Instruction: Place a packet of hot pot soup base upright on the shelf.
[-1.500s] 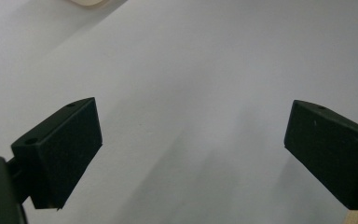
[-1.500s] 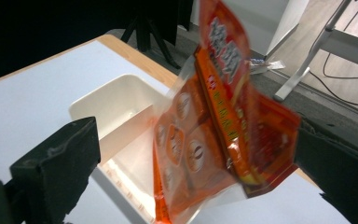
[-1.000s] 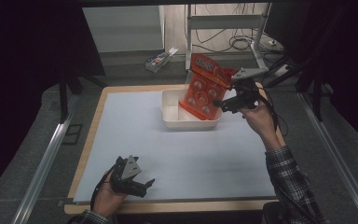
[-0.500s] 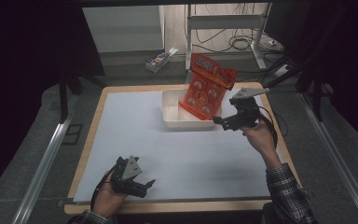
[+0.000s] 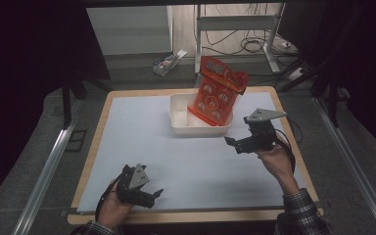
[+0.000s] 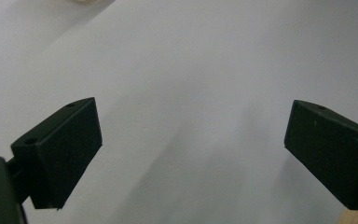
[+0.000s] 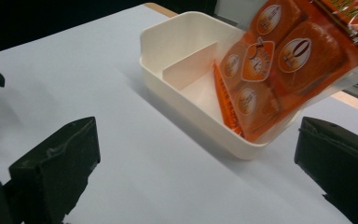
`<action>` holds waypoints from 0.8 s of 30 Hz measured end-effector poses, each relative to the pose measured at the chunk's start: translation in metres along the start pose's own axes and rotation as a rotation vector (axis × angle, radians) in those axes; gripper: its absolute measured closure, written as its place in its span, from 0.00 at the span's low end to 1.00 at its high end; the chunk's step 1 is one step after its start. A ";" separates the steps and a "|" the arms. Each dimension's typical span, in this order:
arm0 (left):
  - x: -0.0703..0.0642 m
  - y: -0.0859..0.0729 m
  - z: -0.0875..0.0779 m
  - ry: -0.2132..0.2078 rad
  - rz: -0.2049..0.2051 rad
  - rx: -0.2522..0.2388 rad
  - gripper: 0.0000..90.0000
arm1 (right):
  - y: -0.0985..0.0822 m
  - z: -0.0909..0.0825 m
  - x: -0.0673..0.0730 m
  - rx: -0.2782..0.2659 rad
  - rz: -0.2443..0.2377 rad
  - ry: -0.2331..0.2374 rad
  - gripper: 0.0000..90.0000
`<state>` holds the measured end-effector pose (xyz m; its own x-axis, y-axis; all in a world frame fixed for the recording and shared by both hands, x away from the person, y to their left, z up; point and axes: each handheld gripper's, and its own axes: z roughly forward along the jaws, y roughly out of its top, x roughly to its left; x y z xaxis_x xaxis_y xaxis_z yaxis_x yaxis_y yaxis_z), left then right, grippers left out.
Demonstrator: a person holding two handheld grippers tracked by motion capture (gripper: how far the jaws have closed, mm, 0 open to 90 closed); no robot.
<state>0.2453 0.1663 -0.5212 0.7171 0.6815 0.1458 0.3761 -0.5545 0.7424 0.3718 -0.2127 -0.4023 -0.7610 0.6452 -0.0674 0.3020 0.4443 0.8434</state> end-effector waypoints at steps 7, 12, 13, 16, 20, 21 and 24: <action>-0.007 0.003 -0.003 -0.009 -0.008 -0.006 0.04 | -0.023 -0.003 0.019 0.005 0.003 0.000 0.00; -0.013 0.004 -0.005 -0.008 -0.009 -0.011 0.04 | -0.041 -0.006 0.026 0.007 0.014 -0.012 0.00; -0.014 0.003 -0.006 -0.007 -0.006 -0.010 0.04 | -0.044 -0.007 0.026 0.010 0.019 -0.009 0.00; -0.015 0.002 -0.009 -0.005 -0.009 -0.012 0.04 | -0.051 -0.010 0.028 0.013 0.032 -0.013 0.00; -0.016 0.000 -0.012 -0.003 -0.018 -0.016 0.03 | -0.065 -0.013 0.033 0.019 0.053 -0.026 0.00; -0.016 -0.001 -0.013 0.000 -0.021 -0.015 0.03 | -0.069 -0.013 0.034 0.022 0.057 -0.033 0.00; -0.018 -0.002 -0.014 0.001 -0.020 -0.008 0.03 | -0.080 -0.015 0.039 0.044 0.063 -0.052 0.00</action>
<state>0.2237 0.1622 -0.5160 0.7090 0.6927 0.1320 0.3851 -0.5371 0.7505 0.3089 -0.2326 -0.4644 -0.7088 0.7040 -0.0435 0.3741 0.4274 0.8230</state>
